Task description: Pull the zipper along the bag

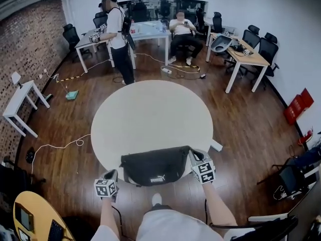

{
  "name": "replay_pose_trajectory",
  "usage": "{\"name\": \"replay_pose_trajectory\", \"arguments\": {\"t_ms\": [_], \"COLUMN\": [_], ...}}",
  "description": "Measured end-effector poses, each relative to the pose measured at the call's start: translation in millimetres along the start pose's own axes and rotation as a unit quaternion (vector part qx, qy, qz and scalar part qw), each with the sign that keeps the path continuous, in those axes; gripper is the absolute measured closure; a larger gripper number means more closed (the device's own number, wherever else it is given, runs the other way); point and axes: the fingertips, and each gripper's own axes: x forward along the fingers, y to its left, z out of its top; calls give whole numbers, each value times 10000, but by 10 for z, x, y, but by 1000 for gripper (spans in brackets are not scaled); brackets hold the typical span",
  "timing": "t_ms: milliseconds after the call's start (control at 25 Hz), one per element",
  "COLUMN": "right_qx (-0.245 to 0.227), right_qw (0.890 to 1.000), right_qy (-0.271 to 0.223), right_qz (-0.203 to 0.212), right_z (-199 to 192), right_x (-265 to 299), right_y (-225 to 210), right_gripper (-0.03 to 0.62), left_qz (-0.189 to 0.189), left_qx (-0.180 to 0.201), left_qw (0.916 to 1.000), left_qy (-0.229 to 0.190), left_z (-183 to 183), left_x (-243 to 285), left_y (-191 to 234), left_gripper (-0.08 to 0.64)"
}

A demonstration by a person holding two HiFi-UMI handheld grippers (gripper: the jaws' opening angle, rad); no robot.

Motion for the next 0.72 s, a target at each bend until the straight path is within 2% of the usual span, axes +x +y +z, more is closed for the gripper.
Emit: {"name": "replay_pose_trajectory", "arguments": {"t_ms": [120,240,320,440,560,640,720], "right_qx": [60,58,209,340,254,148,77], "right_qw": [9989,9974,9958,9867,9807,9789,9771], "right_qy": [-412,-585,-796,-1572,-1930,-2029,-2117], "right_qz": [224,417,407,225,160,199,208], "right_z": [86,81,138,439,658,784,896], "right_x": [-681,-1357,-1770,-2431,-2914,-3096,-3213], "right_y": [227,426,489,522,622,727,821], "right_gripper": [604,604,604,603,603,603,603], "left_qz": [165,-35,-182,-316,-268,-165,-133], "left_qx": [457,803,941,999,1150,1282,1341], "left_qw": [9980,9925,9863,9736,9579,9480,9420], "left_qy": [-408,-921,-1343,-2030,-2616,-2907,-3075], "left_z": [154,320,477,724,939,1078,1161], "left_x": [-338,-689,-977,-1468,-1917,-2133,-2261], "left_y": [-726,-1688,-2301,-3037,-3475,-3605,-3673], "left_gripper": [543,543,543,543,543,543,543]}}
